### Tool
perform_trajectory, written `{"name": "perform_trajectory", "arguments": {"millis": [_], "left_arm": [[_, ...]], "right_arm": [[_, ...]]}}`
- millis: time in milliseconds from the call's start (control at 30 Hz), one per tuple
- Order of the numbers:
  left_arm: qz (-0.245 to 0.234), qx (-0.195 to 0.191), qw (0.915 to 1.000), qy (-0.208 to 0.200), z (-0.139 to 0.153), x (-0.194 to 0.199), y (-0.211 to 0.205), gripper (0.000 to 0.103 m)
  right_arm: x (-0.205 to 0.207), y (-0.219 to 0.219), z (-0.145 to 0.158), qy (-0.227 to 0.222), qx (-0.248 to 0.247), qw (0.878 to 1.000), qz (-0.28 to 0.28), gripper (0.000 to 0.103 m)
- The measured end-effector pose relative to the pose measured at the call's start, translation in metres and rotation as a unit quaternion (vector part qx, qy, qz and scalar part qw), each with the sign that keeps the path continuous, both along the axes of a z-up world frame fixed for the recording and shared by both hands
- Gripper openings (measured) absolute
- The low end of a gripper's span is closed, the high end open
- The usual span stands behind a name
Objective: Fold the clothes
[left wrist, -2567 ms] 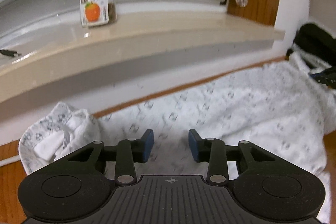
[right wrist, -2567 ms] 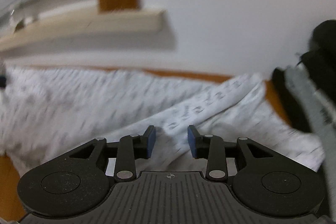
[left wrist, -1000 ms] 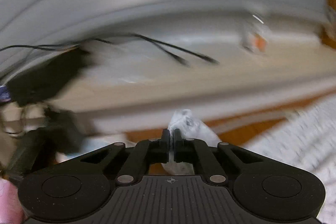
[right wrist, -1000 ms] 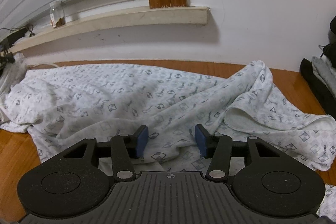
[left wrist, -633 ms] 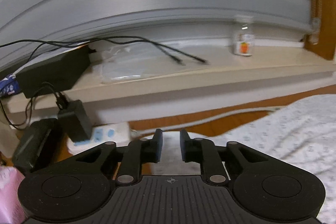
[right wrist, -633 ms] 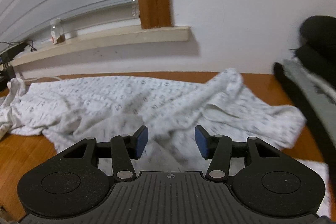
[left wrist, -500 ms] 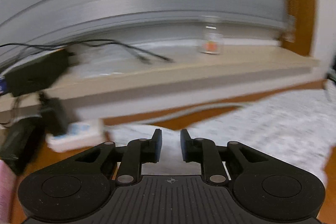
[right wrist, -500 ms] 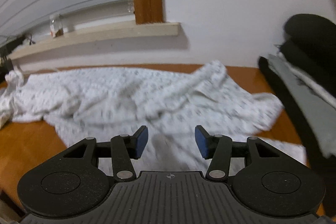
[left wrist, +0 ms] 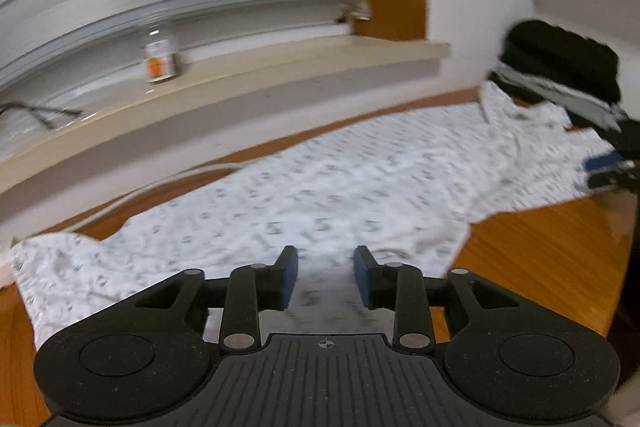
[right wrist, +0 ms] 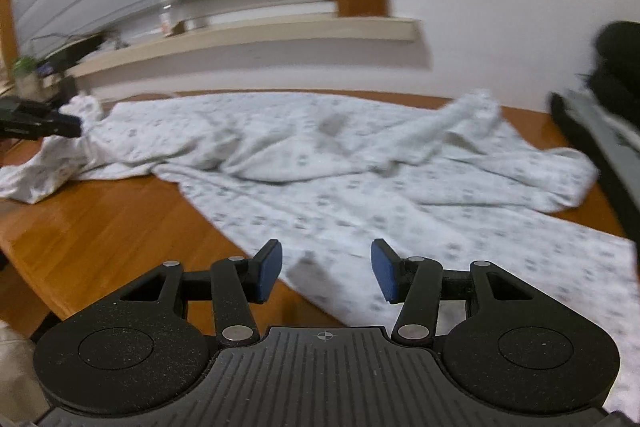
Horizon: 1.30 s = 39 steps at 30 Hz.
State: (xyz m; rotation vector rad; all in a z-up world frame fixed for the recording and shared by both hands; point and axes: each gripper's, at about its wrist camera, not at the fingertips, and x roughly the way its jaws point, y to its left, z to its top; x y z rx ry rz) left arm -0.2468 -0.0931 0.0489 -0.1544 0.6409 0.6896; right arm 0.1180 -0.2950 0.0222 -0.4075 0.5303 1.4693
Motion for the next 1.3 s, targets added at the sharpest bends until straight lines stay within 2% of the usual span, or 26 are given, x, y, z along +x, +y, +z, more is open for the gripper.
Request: {"name": "perform_trajectory", "arguments": {"millis": [33, 67, 133, 300, 367, 400, 433, 533, 633, 700, 867, 967, 1067, 1233, 1300], "left_arm": [[-0.005, 0.002, 1.0000, 0.005, -0.002, 0.001, -0.001, 0.048], [-0.015, -0.004, 0.9998, 0.012, -0.005, 0.002, -0.004, 0.050], [-0.017, -0.015, 0.9996, 0.017, -0.013, 0.003, -0.002, 0.050], [-0.027, -0.035, 0.9984, 0.036, -0.025, 0.006, 0.007, 0.047], [-0.029, -0.037, 0.9983, 0.034, -0.026, 0.005, 0.010, 0.033], [-0.026, -0.040, 0.9984, 0.031, -0.027, 0.004, 0.012, 0.025], [-0.016, -0.041, 0.9987, 0.025, -0.025, 0.004, 0.014, 0.019], [0.003, -0.032, 0.9994, 0.011, -0.013, 0.003, 0.023, 0.015], [0.016, -0.010, 0.9998, -0.005, 0.010, -0.003, 0.032, 0.015], [0.020, -0.009, 0.9998, -0.003, 0.012, -0.004, 0.034, 0.015], [0.028, -0.005, 0.9996, 0.000, 0.017, -0.004, 0.040, 0.014], [0.033, -0.002, 0.9994, 0.003, 0.021, -0.005, 0.044, 0.014], [0.038, 0.000, 0.9993, 0.005, 0.024, -0.005, 0.047, 0.015], [0.039, 0.014, 0.9991, 0.003, 0.027, -0.003, 0.040, 0.019], [0.033, 0.021, 0.9992, -0.001, 0.029, 0.000, 0.031, 0.019]], "right_arm": [[-0.004, 0.003, -0.002, -0.004, -0.002, 1.000, 0.009, 0.050], [-0.008, 0.006, -0.005, -0.008, -0.003, 1.000, 0.018, 0.050], [-0.016, 0.011, -0.009, -0.016, -0.006, 0.999, 0.035, 0.050], [-0.015, 0.012, -0.012, -0.029, 0.002, 0.999, 0.030, 0.047], [-0.013, 0.011, -0.012, -0.034, 0.005, 0.999, 0.025, 0.029], [-0.012, 0.011, -0.011, -0.042, 0.000, 0.999, 0.021, 0.008], [-0.010, 0.010, -0.010, -0.049, -0.005, 0.999, 0.016, 0.004], [-0.002, 0.008, -0.006, -0.071, -0.023, 0.997, 0.000, 0.003], [0.010, -0.003, 0.006, -0.084, -0.016, 0.996, -0.014, 0.003], [0.018, -0.015, 0.020, -0.074, 0.000, 0.997, -0.021, 0.003], [0.021, -0.063, 0.064, -0.083, 0.033, 0.996, -0.025, 0.003], [0.019, -0.085, 0.073, -0.060, 0.021, 0.998, 0.002, 0.004], [0.022, -0.097, 0.068, -0.040, 0.016, 0.999, 0.002, 0.005], [0.047, -0.109, 0.070, -0.007, 0.038, 0.998, -0.047, 0.023], [0.061, -0.109, 0.067, -0.006, 0.039, 0.996, -0.078, 0.027]]}}
